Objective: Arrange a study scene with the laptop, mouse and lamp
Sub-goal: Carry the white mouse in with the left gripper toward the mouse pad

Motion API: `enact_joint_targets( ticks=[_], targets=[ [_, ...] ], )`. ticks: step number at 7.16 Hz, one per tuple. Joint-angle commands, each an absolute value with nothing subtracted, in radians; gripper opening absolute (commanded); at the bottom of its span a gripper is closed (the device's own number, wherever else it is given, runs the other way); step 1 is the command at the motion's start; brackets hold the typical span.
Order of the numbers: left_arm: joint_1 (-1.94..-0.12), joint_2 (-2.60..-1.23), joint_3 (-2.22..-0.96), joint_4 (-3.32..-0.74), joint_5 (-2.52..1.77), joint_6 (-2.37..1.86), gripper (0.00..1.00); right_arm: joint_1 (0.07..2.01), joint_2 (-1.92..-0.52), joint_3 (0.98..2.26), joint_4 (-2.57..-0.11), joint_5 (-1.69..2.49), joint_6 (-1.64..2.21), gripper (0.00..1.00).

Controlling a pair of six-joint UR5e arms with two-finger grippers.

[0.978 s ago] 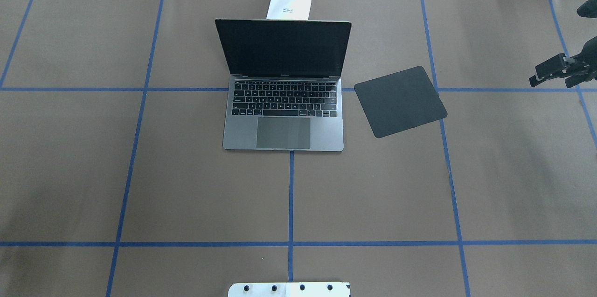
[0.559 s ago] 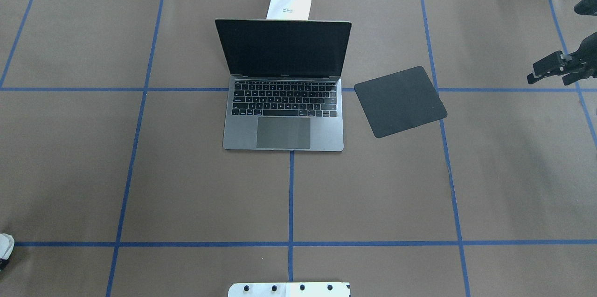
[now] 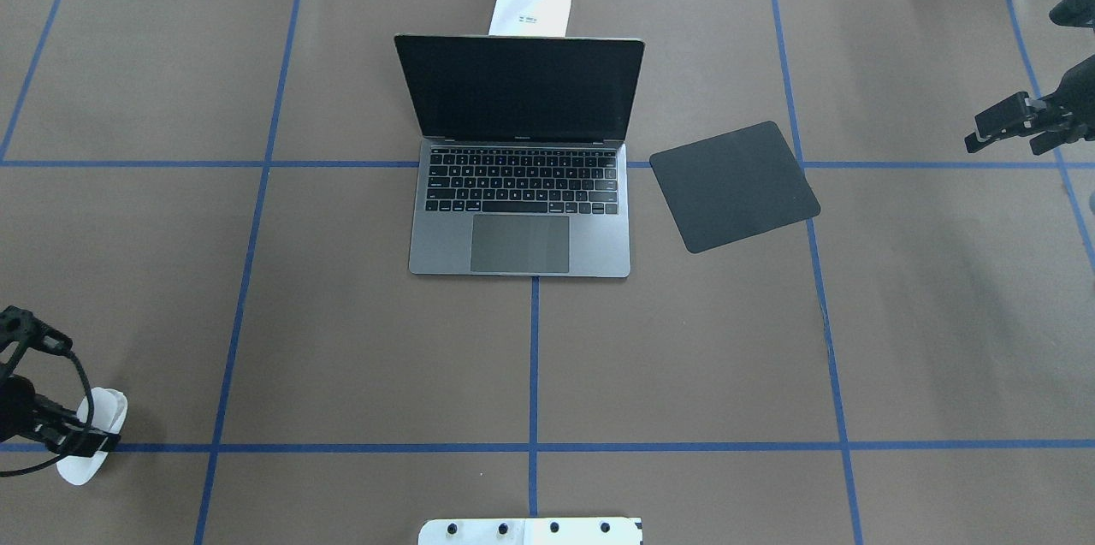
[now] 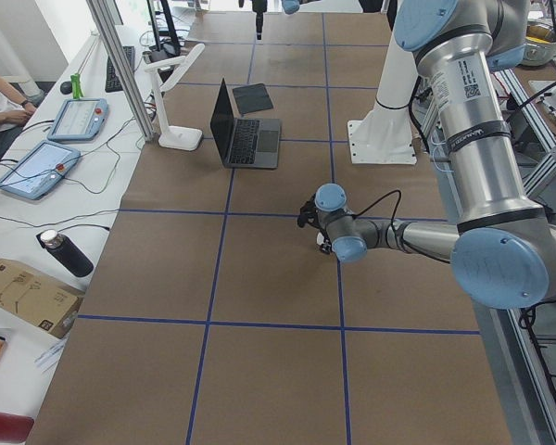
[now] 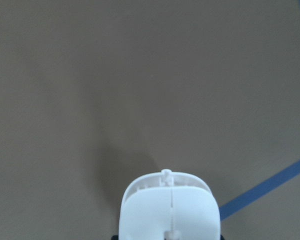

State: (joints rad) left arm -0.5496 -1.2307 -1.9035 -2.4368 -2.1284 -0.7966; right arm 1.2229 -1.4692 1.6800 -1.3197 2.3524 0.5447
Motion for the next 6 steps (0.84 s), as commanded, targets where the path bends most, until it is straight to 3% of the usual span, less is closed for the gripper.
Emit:
enact_joint_targets(
  ticks=[1, 4, 5, 6],
  targets=[
    [-0.557, -1.441, -2.002, -2.178, -2.120, -0.868, 0.00, 1.221, -1.463, 1.664, -1.318, 2.350, 0.545, 0.99],
    [-0.536, -1.943, -1.988, -1.671, -2.079, -0.988, 0.00, 1.221, -1.459, 1.643, -1.315, 2.350, 0.545, 0.99],
    [-0.484, -2.097, -1.939, -1.546, -2.018, -1.020, 0.00, 1.221, -1.451, 1.635, -1.315, 2.350, 0.545, 0.99],
    [-0.448, -2.252, -1.805, -1.537, -1.952, -1.095, 0.00, 1.221, -1.447, 1.632, -1.315, 2.350, 0.545, 0.99]
  ],
)
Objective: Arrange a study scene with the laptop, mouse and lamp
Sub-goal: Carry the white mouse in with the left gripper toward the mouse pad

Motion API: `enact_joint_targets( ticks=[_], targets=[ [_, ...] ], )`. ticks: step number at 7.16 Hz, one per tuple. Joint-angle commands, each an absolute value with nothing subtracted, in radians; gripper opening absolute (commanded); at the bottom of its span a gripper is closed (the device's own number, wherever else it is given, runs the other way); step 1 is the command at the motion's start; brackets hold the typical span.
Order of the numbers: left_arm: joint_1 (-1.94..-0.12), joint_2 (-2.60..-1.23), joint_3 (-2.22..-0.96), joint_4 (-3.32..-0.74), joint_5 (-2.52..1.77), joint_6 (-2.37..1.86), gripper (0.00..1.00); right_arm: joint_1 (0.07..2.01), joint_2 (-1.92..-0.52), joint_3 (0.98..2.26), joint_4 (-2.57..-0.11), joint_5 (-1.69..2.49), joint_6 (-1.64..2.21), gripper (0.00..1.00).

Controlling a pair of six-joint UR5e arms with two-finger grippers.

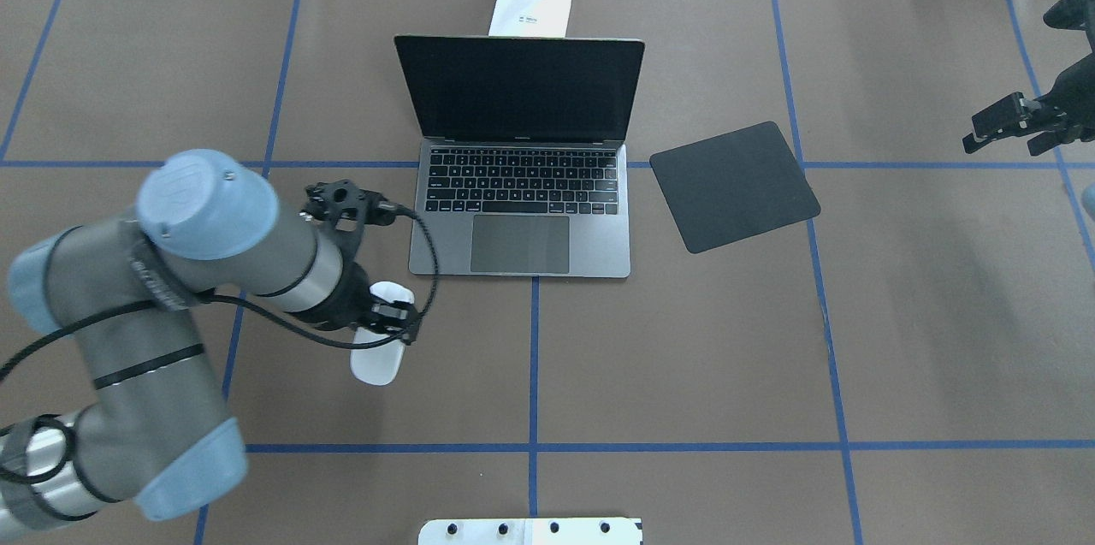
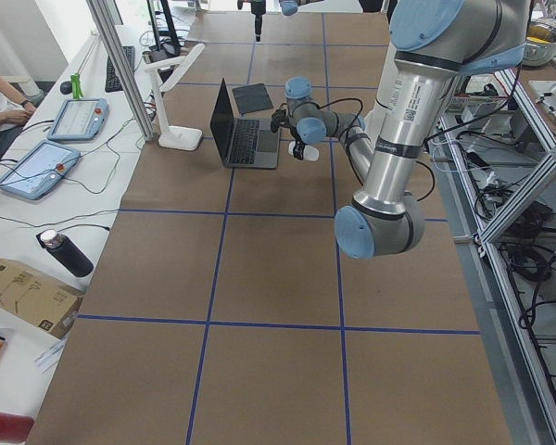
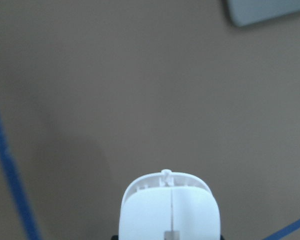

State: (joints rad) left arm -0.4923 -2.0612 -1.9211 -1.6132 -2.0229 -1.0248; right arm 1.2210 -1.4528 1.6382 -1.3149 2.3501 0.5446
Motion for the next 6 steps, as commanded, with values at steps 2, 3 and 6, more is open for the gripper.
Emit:
enact_joint_targets(
  ticks=[2, 3, 6],
  targets=[
    [-0.437, -2.617, -1.401, -1.554, -1.905, -1.193, 0.00, 1.221, -1.447, 1.626, -1.315, 2.350, 0.545, 0.99],
    [-0.428, -2.775, -1.180, -1.613, -1.876, -1.241, 0.00, 1.221, -1.447, 1.626, -1.315, 2.350, 0.545, 0.99],
    [-0.397, -3.023, -0.691, -1.923, -1.672, -1.285, 0.00, 1.221, -1.447, 1.628, -1.316, 2.353, 0.546, 0.99]
  ],
)
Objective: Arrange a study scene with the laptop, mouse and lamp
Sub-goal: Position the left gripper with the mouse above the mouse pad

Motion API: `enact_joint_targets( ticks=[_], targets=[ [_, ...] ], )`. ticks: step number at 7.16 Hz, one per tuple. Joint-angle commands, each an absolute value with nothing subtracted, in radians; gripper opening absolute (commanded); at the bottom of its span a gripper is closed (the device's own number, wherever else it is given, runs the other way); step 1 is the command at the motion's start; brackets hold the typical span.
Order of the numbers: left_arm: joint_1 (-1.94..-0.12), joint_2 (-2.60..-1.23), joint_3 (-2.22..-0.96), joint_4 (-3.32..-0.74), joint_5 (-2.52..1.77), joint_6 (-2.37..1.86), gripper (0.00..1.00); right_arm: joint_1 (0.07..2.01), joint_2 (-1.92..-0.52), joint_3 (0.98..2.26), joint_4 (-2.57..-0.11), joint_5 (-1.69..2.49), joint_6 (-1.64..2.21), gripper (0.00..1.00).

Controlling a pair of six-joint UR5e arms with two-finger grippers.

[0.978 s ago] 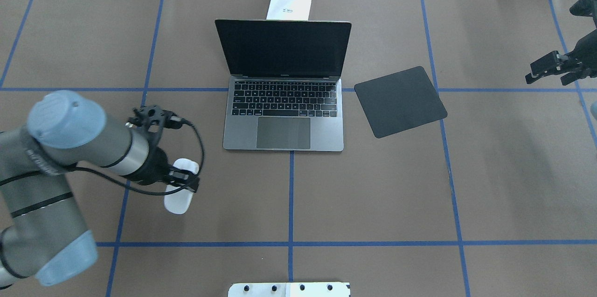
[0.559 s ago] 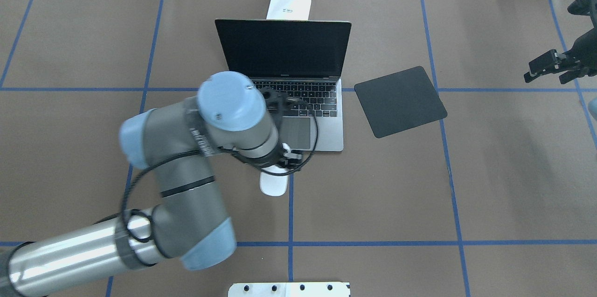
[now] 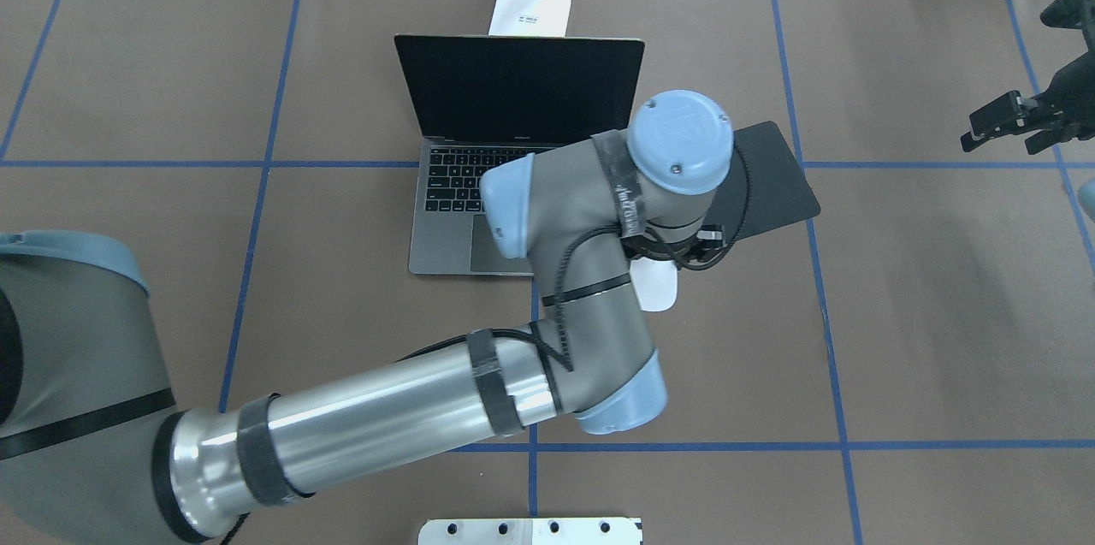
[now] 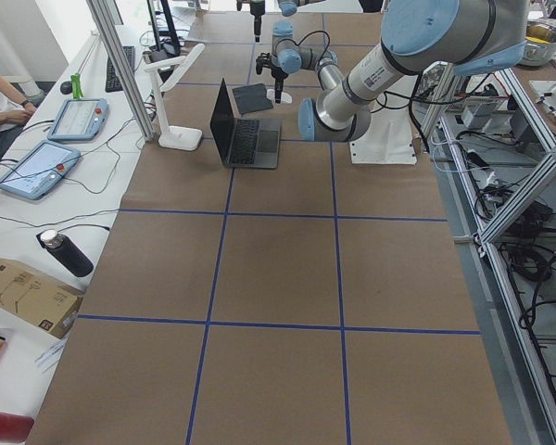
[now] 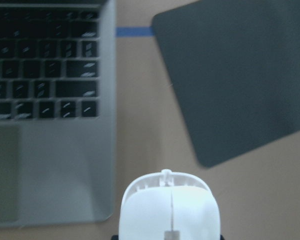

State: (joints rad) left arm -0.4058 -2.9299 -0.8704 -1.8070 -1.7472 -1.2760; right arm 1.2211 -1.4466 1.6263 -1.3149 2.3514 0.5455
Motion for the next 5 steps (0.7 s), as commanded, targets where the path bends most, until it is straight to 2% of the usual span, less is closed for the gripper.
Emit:
enact_joint_targets(
  ticks=[1, 2, 3, 5],
  targets=[
    [-0.397, -3.057, -0.616, -1.993, -1.633, -1.285, 0.00, 1.221, -1.447, 1.632, -1.316, 2.355, 0.548, 0.99],
    [-0.397, -3.082, -0.529, -2.084, -1.582, -1.282, 0.00, 1.221, -1.447, 1.634, -1.316, 2.355, 0.548, 0.99],
    [-0.399, -3.086, -0.509, -2.101, -1.545, -1.281, 0.00, 1.221, -1.447, 1.635, -1.316, 2.355, 0.549, 0.99],
    [-0.399, -3.099, -0.460, -2.143, -1.506, -1.276, 0.08, 1.221, -1.448, 1.640, -1.318, 2.355, 0.549, 0.99]
  ],
)
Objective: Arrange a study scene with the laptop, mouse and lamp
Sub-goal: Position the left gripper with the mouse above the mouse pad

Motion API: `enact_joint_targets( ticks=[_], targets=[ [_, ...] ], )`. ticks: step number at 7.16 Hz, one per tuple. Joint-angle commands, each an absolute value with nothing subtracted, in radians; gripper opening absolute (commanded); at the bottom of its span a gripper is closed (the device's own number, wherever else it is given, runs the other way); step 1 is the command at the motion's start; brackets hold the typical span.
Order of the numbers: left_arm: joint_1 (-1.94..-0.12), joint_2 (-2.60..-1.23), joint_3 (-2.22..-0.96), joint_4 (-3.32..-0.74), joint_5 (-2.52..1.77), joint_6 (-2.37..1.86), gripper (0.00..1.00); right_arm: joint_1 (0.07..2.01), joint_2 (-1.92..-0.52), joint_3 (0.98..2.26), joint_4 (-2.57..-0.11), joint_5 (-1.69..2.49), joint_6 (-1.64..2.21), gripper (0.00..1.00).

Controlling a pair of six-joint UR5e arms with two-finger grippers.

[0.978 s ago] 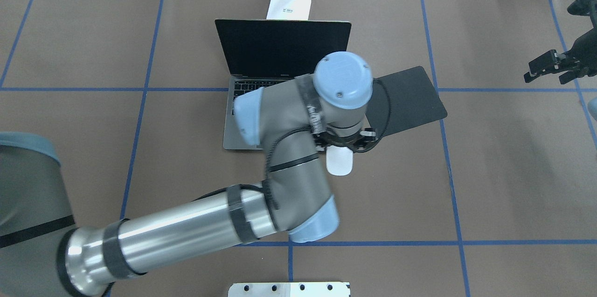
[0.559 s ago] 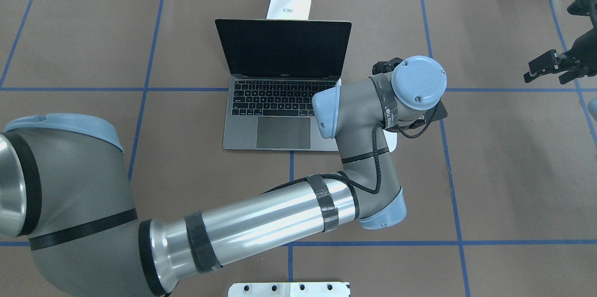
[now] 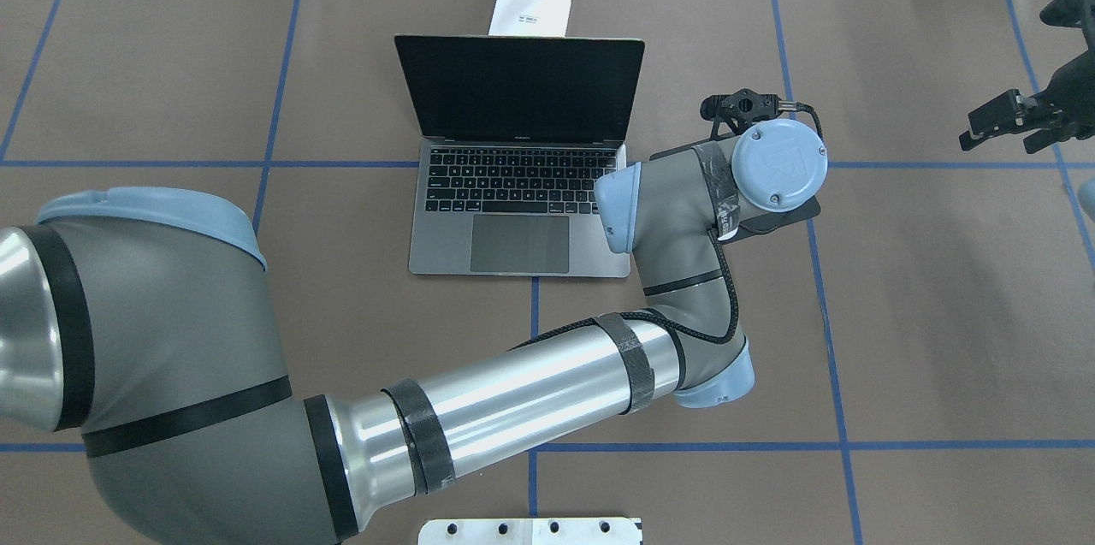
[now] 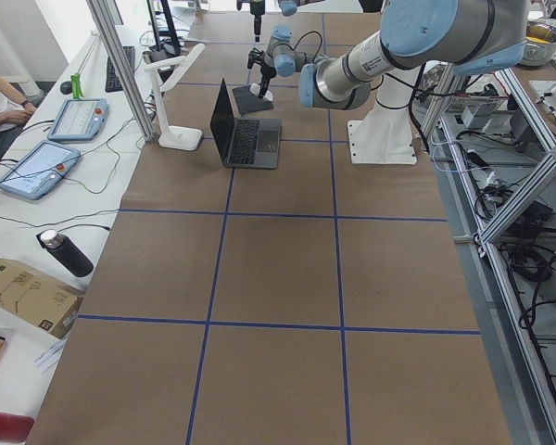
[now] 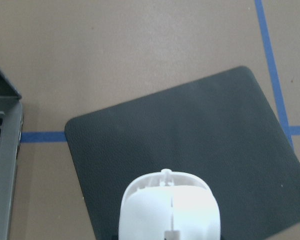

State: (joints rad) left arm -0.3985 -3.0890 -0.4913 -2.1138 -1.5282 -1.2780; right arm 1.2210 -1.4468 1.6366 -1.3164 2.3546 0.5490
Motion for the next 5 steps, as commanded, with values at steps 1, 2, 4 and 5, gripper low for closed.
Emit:
enact_joint_targets(
  ticks=[1, 2, 4, 5],
  targets=[
    [-0.400, -3.103, -0.457, -2.149, -1.487, -1.276, 0.22, 1.221, -1.448, 1.640, -1.318, 2.355, 0.549, 0.99],
    [-0.402, -3.103, -0.446, -2.169, -1.476, -1.276, 0.36, 1.221, -1.448, 1.638, -1.318, 2.355, 0.549, 0.99],
    [-0.400, -3.105, -0.443, -2.171, -1.476, -1.276, 0.70, 1.221, -1.448, 1.632, -1.316, 2.356, 0.549, 0.99],
    [-0.400, -3.105, -0.442, -2.180, -1.476, -1.276, 0.87, 1.221, -1.447, 1.632, -1.316, 2.356, 0.548, 0.99]
  ],
)
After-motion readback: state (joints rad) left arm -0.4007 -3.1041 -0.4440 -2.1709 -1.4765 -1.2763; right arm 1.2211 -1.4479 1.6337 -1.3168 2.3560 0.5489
